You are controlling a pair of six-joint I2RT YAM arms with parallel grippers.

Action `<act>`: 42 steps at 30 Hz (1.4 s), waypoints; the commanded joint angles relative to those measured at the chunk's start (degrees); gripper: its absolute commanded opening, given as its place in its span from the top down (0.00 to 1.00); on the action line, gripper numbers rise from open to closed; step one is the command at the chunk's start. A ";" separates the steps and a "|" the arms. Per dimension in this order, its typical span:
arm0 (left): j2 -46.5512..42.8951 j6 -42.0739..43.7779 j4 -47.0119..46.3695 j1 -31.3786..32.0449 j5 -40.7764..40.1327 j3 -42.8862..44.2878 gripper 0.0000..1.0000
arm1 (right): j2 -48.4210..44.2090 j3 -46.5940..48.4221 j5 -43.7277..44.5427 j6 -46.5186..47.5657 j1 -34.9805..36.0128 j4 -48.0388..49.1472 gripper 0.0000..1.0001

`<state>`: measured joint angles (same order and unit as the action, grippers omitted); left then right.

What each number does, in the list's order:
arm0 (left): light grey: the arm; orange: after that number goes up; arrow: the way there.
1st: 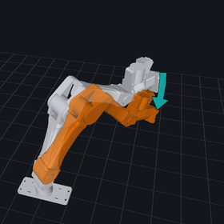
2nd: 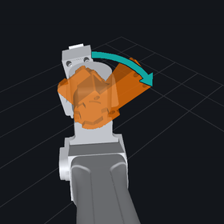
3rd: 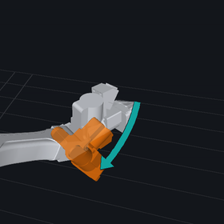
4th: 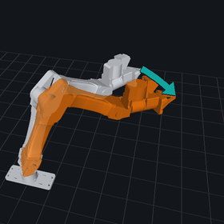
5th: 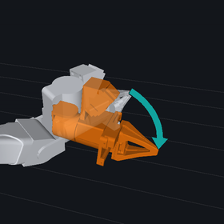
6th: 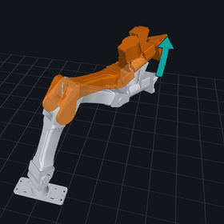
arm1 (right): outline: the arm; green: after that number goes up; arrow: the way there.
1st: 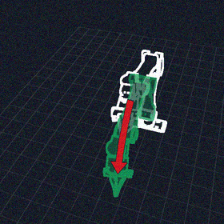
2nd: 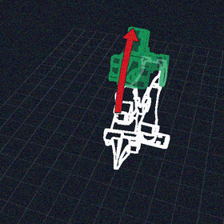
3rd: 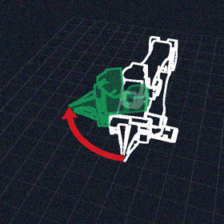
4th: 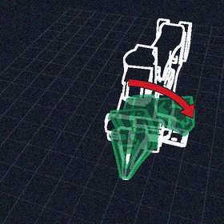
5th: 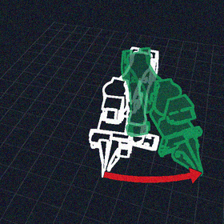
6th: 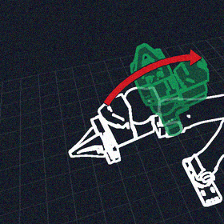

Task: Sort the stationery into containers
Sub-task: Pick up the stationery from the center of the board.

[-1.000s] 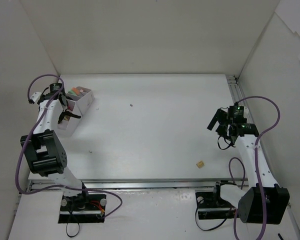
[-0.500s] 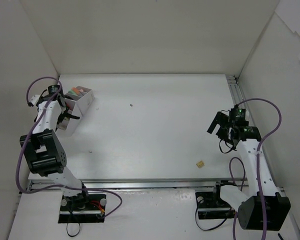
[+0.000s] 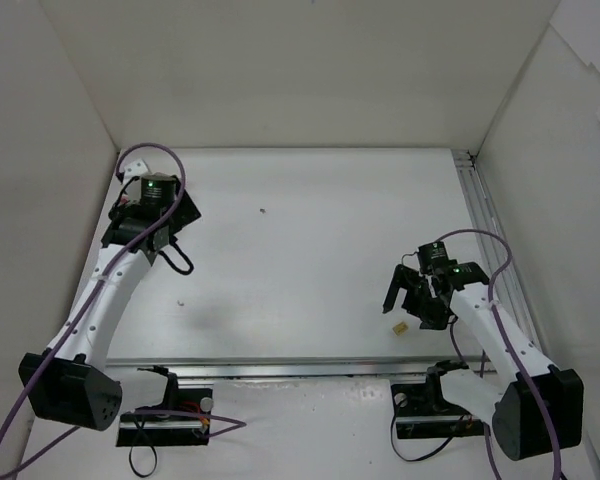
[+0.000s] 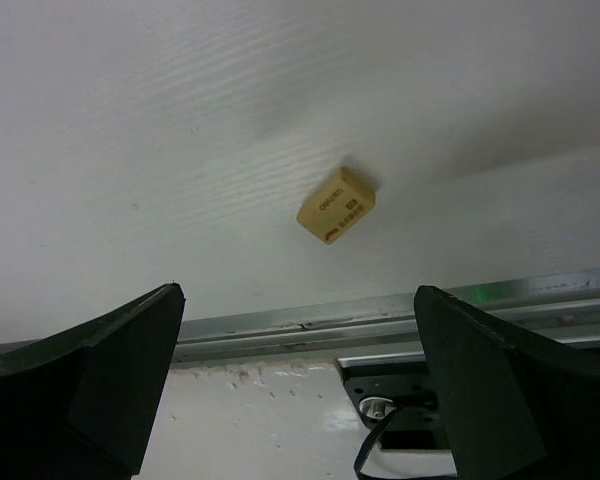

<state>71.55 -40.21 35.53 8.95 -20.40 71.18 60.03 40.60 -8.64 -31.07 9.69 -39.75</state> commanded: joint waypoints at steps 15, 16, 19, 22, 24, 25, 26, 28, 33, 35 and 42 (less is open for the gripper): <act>-0.35 9.36 -2.40 15.13 -4.38 2.12 0.01 | 14.58 -2.55 2.76 -8.39 4.72 9.34 0.31; -0.62 9.44 -2.22 15.13 -4.64 2.12 0.00 | 15.11 -2.11 2.93 -8.31 4.63 9.34 0.35; -2.29 9.71 -1.96 15.13 -6.40 2.04 0.01 | 17.05 -1.23 3.28 -8.57 4.90 9.16 0.48; -4.22 9.71 -1.51 15.13 -8.94 1.51 0.01 | 18.89 -0.70 3.63 -9.27 4.72 8.90 0.55; -5.53 9.80 -1.69 15.13 -9.92 1.16 0.00 | 20.38 0.17 3.99 -8.92 4.72 8.99 0.72; -5.98 10.23 -2.04 15.13 -10.35 0.63 0.01 | 21.96 0.62 4.07 -8.22 4.55 8.90 0.82; -6.59 10.41 -2.74 15.13 -10.27 0.28 0.01 | 22.23 0.97 3.29 -7.00 4.72 9.07 0.93; -6.95 12.07 -3.79 15.13 -7.31 0.10 0.01 | 21.45 2.72 3.54 -3.32 5.25 9.34 1.00; -5.89 21.20 -9.41 15.13 10.51 -0.42 0.01 | 15.04 10.62 -2.14 11.35 7.61 11.87 1.00; -6.42 25.50 -15.01 15.13 25.96 -3.31 0.00 | 11.44 12.30 -13.59 22.14 9.37 15.31 1.00; -1.69 25.01 -20.33 17.68 47.73 -1.33 0.00 | 8.43 18.80 -20.01 45.02 20.00 17.68 1.00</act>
<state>68.12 -16.71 21.45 25.91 15.05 64.55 67.57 56.53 -23.03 -0.36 26.72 -23.57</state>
